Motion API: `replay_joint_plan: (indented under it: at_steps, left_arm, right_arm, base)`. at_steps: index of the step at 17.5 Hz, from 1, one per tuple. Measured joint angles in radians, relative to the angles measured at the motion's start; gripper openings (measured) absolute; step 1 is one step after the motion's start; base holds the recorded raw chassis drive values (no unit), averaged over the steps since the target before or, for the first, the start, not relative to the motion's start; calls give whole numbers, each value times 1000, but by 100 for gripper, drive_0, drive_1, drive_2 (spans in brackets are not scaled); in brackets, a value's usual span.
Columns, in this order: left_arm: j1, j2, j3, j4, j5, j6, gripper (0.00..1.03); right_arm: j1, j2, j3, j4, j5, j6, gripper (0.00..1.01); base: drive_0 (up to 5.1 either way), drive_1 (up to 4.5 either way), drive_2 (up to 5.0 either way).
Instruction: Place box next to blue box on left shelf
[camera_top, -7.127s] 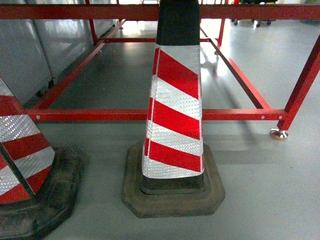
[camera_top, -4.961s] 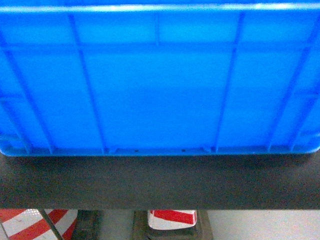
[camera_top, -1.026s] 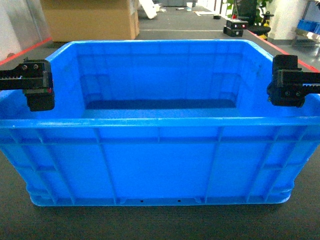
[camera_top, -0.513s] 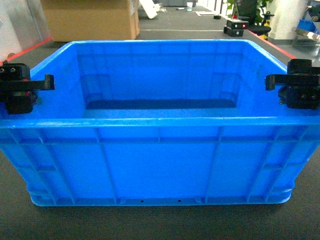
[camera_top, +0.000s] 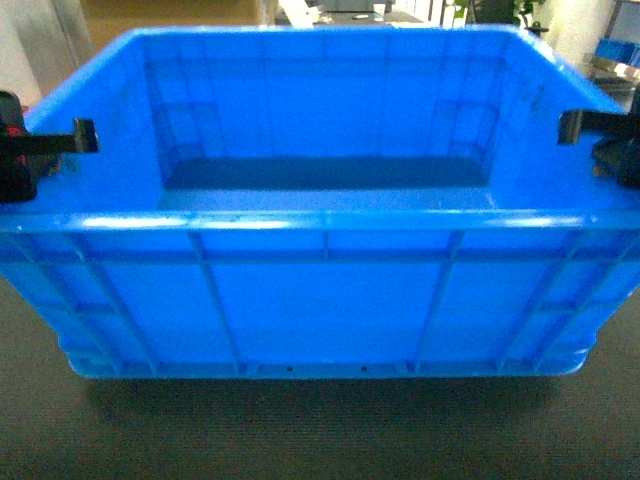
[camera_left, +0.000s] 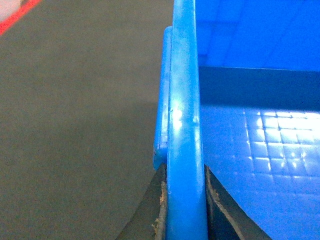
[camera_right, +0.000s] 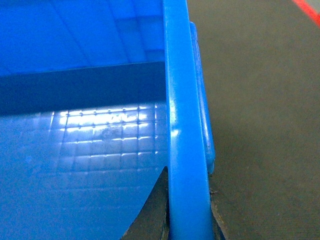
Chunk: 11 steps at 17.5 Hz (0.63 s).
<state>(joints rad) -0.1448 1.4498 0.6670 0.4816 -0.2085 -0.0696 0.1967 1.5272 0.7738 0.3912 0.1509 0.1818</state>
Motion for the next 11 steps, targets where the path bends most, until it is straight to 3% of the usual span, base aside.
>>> replay_joint_plan:
  at_steps: [4,8,11]
  left_arm:
    - [-42,-227,-119,103,-50,18,11]
    - [-95,-436,-257,30,-99,24,11]
    - [-144,-578,-297,-10,-142,33,11]
  right_arm:
    - [12,-246,-123,55,42,-22,9]
    - [33,-446,-285,-2,74,-22,9]
    - [52,-566,-335,-14,98,-29,9]
  base:
    - [0,0,0]
    - [0,0,0]
    - [0,0,0]
